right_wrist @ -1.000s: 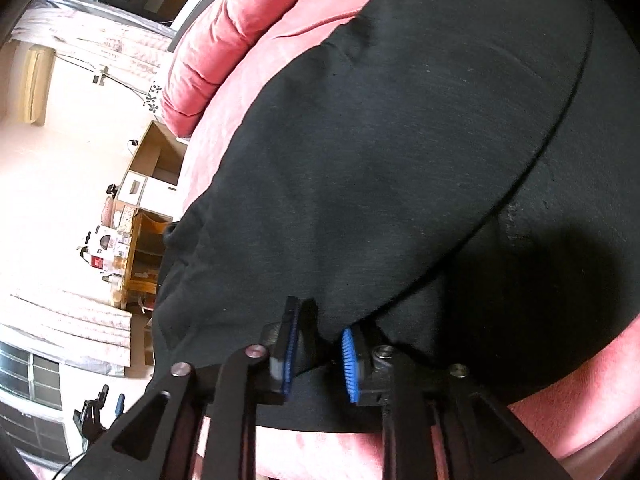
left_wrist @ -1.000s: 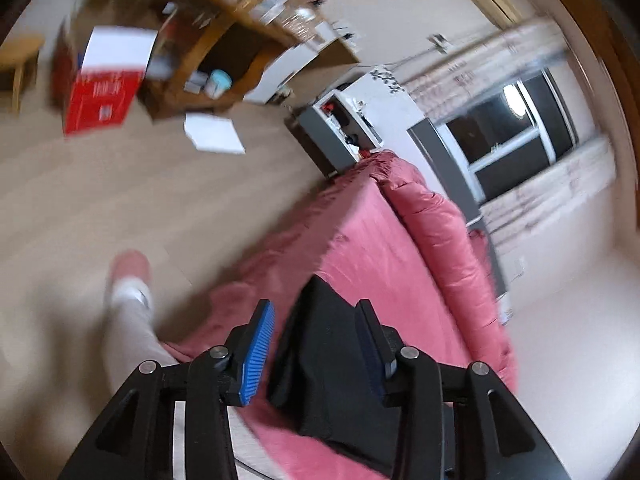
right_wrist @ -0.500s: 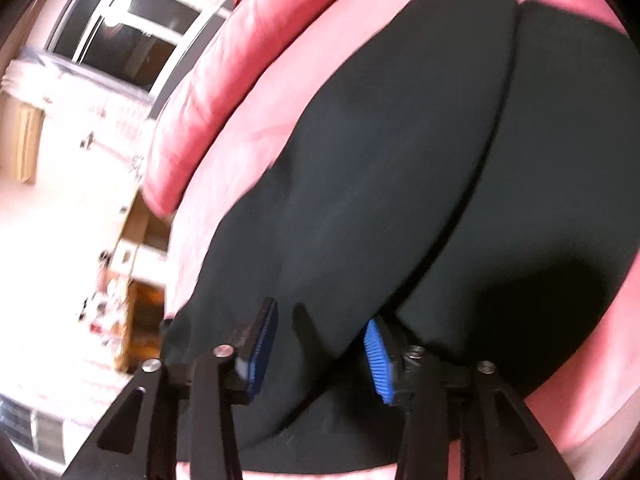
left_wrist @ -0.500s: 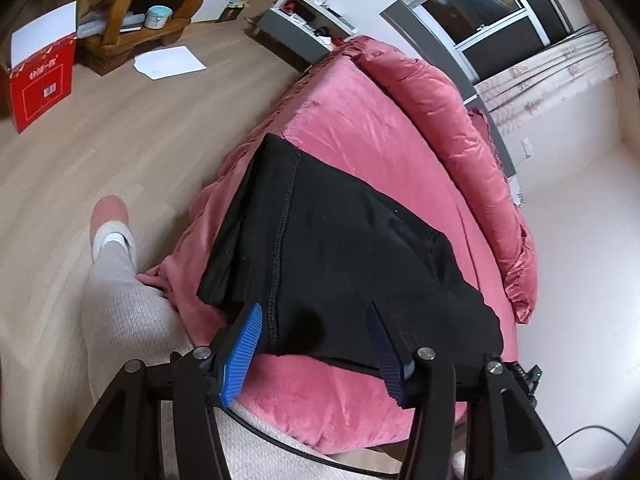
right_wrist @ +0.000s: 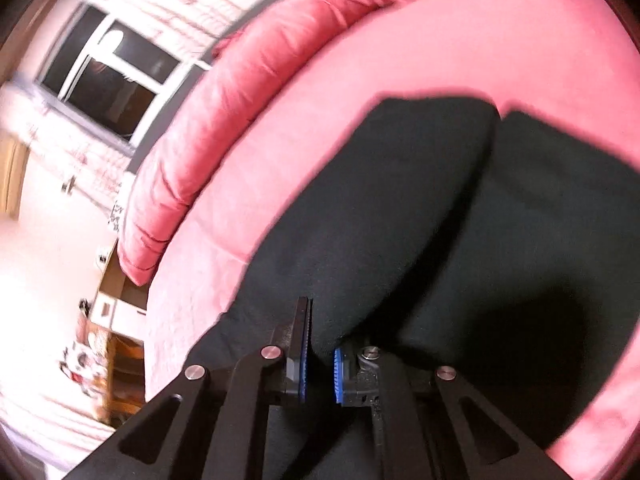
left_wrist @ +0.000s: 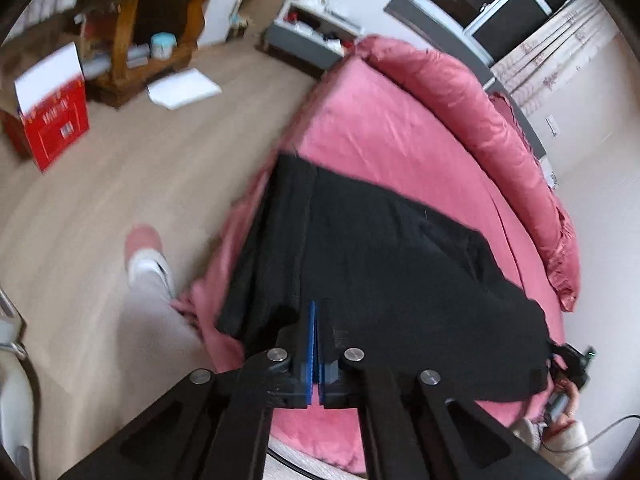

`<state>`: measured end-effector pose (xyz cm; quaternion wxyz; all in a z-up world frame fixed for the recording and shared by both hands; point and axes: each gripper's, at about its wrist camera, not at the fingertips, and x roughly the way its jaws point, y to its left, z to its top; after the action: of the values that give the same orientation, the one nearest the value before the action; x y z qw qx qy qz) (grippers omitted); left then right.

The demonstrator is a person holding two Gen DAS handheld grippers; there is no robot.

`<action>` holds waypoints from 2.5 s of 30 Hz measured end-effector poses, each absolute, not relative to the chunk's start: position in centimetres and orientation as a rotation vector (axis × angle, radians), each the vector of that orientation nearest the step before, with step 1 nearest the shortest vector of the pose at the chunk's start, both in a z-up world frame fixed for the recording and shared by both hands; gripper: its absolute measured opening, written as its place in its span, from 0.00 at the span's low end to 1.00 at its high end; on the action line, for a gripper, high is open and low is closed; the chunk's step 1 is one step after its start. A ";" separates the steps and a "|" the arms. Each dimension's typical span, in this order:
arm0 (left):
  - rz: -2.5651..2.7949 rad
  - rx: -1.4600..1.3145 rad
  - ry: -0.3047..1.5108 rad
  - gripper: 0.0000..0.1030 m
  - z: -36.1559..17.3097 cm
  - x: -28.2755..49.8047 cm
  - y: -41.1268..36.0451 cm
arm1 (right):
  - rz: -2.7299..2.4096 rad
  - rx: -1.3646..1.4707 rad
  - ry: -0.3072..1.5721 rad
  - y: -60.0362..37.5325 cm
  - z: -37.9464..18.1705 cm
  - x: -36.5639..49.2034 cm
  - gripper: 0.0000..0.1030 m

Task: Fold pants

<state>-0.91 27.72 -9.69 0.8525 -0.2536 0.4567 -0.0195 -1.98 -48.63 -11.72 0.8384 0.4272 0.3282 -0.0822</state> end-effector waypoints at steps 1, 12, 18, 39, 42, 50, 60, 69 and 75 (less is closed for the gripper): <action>-0.031 -0.541 0.940 0.00 -9.3 -1.0 28.2 | -0.170 0.884 0.679 -48.3 -10.9 -2.5 0.09; -0.130 -0.662 0.997 0.38 -11.5 -1.2 29.3 | -0.270 0.827 0.779 -48.6 -13.9 -9.2 0.09; -0.128 -0.590 1.036 0.36 -11.7 -1.3 28.5 | -0.285 0.881 0.778 -48.7 -15.4 -9.7 0.09; -0.081 -0.569 1.090 0.41 -12.0 -0.8 29.5 | -0.243 0.938 0.779 -48.5 -13.9 -8.7 0.13; -0.082 -0.607 1.105 0.31 -12.4 -1.1 29.9 | -0.255 0.962 0.783 -48.8 -14.4 -8.5 0.14; -0.100 -0.597 1.016 0.03 -9.8 -0.8 29.9 | -0.265 0.855 0.778 -48.0 -12.1 -6.6 0.10; -0.012 -0.451 1.102 0.04 -12.5 -0.2 29.8 | -0.279 0.790 0.840 -46.6 -12.6 -8.5 0.09; 0.065 -0.536 0.888 0.24 -9.5 -1.5 30.4 | -0.225 0.909 0.810 -47.4 -14.2 -8.7 0.25; -0.090 -0.458 0.841 0.28 -7.9 1.2 25.4 | -0.259 0.938 0.721 -49.6 -13.3 -8.9 0.28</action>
<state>1.24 25.36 -7.91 0.8865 -0.2201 0.4046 -0.0434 -8.87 -49.60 -13.31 0.8223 0.4407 0.3387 -0.1218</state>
